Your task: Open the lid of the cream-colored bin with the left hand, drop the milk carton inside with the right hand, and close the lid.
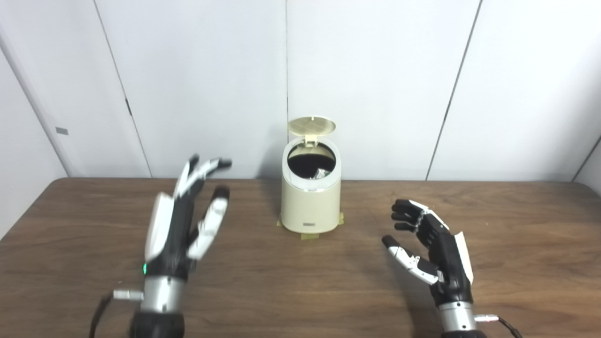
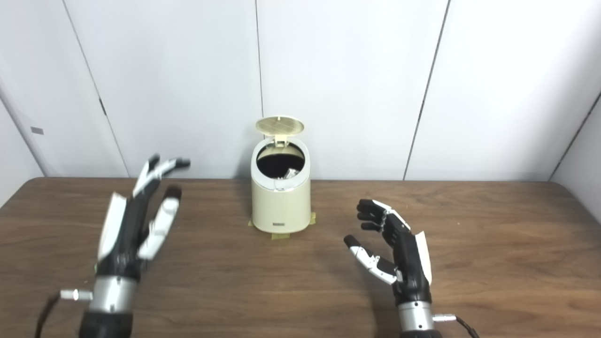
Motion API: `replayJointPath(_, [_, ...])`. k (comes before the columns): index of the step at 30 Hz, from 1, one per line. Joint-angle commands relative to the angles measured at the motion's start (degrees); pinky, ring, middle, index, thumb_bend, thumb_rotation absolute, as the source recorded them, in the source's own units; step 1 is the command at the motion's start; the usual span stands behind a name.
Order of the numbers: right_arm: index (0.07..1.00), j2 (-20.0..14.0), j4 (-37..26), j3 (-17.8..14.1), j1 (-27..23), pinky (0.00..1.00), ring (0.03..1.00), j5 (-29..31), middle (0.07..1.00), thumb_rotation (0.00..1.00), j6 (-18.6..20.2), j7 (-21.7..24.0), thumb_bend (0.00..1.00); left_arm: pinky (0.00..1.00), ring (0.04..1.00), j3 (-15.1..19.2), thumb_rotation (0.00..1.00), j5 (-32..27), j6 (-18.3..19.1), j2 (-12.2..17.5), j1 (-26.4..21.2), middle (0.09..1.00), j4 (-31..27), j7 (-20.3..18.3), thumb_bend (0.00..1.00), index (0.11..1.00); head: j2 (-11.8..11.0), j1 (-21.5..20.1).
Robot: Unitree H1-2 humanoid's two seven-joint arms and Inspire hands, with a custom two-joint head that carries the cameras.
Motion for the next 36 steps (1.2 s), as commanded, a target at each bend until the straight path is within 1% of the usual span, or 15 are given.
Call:
replayJointPath(1, [0.725,1.19,1.41,-0.38,2.94,0.65,0.712,2.07,0.727,0.14,-0.24,0.66,0.26,1.00,1.000,-1.38,0.97,3.25,4.39,0.57,-5.65,0.915,-3.43,-4.04,0.70,0.854,0.07,0.15])
replayJointPath(2, [0.725,1.47,1.16,-0.66,3.01,0.65,0.711,2.94,0.726,0.14,0.46,0.86,0.26,1.00,1.000,-1.92,0.98,4.63,6.74,0.81,-7.62,0.922,-4.14,-5.65,0.73,0.866,-0.04,0.36])
replayJointPath(4, [0.724,1.96,0.73,-1.23,3.01,0.65,0.710,4.63,0.725,0.16,1.80,1.39,0.28,1.00,1.000,-3.04,0.97,7.02,9.37,1.07,-11.15,0.918,-4.05,-7.62,0.76,0.876,-0.07,0.42])
replayJointPath(6, [0.727,2.24,0.26,-1.71,3.03,0.65,0.710,6.12,0.726,0.16,3.22,1.97,0.28,1.00,1.000,-4.10,0.97,8.96,10.35,0.99,-13.90,0.918,-2.82,-8.32,0.76,0.886,-0.09,0.42])
replayJointPath(10, [0.727,2.38,-0.02,-2.31,3.02,0.67,0.724,7.93,0.731,0.14,3.93,2.91,0.28,1.00,1.000,-6.52,0.96,12.26,11.91,0.78,-19.62,0.946,1.87,-9.43,0.76,0.897,0.01,0.36])
replayJointPath(13, [0.728,2.31,-0.05,-2.45,3.05,0.66,0.718,7.44,0.729,0.13,3.74,2.96,0.27,1.00,1.000,-9.16,1.00,16.34,13.62,1.55,-23.50,0.949,4.94,-11.75,0.81,0.916,-0.07,0.53])
replayJointPath(15, [0.725,2.31,0.05,-2.62,3.01,0.65,0.718,7.54,0.728,0.15,3.79,3.04,0.28,1.00,1.000,-11.03,1.00,19.03,14.23,2.17,-26.26,0.940,7.52,-13.33,0.89,0.919,-0.19,0.64])
replayJointPath(17, [0.720,2.15,0.39,-2.63,2.98,0.65,0.712,6.22,0.723,0.16,3.12,2.69,0.28,1.00,1.000,-12.90,1.00,21.21,15.82,2.73,-29.69,0.944,10.79,-16.13,0.92,0.926,-0.36,0.58])
replayJointPath(21, [0.717,2.22,0.63,-2.73,3.01,0.65,0.712,5.90,0.724,0.14,2.72,2.81,0.26,1.00,1.000,-14.50,1.00,22.55,17.98,2.73,-34.44,0.958,16.20,-18.95,0.95,0.938,-0.61,0.40])
replayJointPath(24, [0.717,2.50,0.42,-2.77,3.18,0.66,0.714,6.25,0.724,0.11,2.77,3.01,0.26,1.00,1.000,-15.28,1.00,23.27,18.58,2.51,-37.15,0.958,20.07,-19.21,0.93,0.937,-0.61,0.34])
replayJointPath(27, [0.711,2.89,0.74,-2.81,3.18,0.64,0.701,5.55,0.714,0.10,1.08,2.47,0.27,1.00,1.000,-15.87,0.99,23.58,19.29,2.37,-39.54,0.955,23.33,-19.34,0.92,0.935,-0.59,0.16])
replayJointPath(28, [0.707,3.05,0.87,-2.82,3.16,0.63,0.693,5.32,0.708,0.13,0.54,2.27,0.27,1.00,1.000,-16.05,0.98,23.70,19.32,2.36,-40.44,0.952,24.81,-18.74,0.92,0.930,-0.68,0.07])
replayJointPath(31, [0.706,3.29,0.88,-2.69,3.26,0.63,0.691,5.27,0.708,0.17,0.29,2.32,0.27,1.00,1.000,-16.40,0.97,23.97,19.38,2.47,-42.90,0.937,28.80,-17.35,0.93,0.911,-0.88,-0.03])
replayJointPath(34, [0.714,3.50,0.71,-2.51,3.36,0.64,0.705,5.29,0.716,0.19,0.60,2.43,0.28,1.00,1.000,-16.82,0.97,24.41,19.08,2.54,-44.93,0.934,31.79,-16.44,0.93,0.912,-0.91,-0.13])
replayJointPath(36, [0.719,3.59,0.48,-2.36,3.43,0.65,0.710,5.03,0.720,0.19,1.05,2.41,0.28,1.00,1.000,-17.11,0.98,24.45,18.61,2.62,-45.79,0.921,32.91,-15.85,0.93,0.895,-0.94,-0.25])
